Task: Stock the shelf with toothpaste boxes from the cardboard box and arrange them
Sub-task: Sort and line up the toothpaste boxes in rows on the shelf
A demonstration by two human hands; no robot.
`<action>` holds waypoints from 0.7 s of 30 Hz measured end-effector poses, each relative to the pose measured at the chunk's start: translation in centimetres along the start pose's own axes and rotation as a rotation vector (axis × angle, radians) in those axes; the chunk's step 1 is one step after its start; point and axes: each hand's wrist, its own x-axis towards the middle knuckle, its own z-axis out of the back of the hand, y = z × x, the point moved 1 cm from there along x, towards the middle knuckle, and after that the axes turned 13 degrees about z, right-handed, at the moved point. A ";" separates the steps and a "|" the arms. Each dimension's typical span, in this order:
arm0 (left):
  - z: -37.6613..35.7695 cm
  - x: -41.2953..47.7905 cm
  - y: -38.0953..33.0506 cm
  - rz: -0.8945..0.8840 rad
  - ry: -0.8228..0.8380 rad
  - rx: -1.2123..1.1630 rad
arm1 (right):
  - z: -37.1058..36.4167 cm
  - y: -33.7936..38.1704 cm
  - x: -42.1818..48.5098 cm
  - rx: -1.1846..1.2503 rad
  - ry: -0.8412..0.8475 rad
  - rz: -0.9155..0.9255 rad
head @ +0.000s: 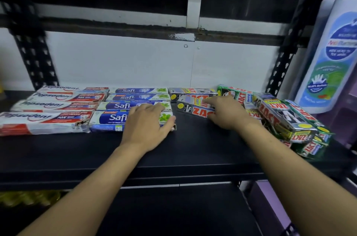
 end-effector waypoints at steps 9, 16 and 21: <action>0.0 -0.1 0.0 0.004 0.000 0.004 | -1.1 1.9 1.9 -0.073 -0.071 -0.061; 0.2 -0.3 -0.1 0.007 0.000 -0.008 | -2.0 2.4 3.2 0.029 -0.173 -0.116; 0.4 -0.4 -0.2 -0.005 0.016 -0.012 | -3.6 2.0 3.1 0.087 -0.285 -0.084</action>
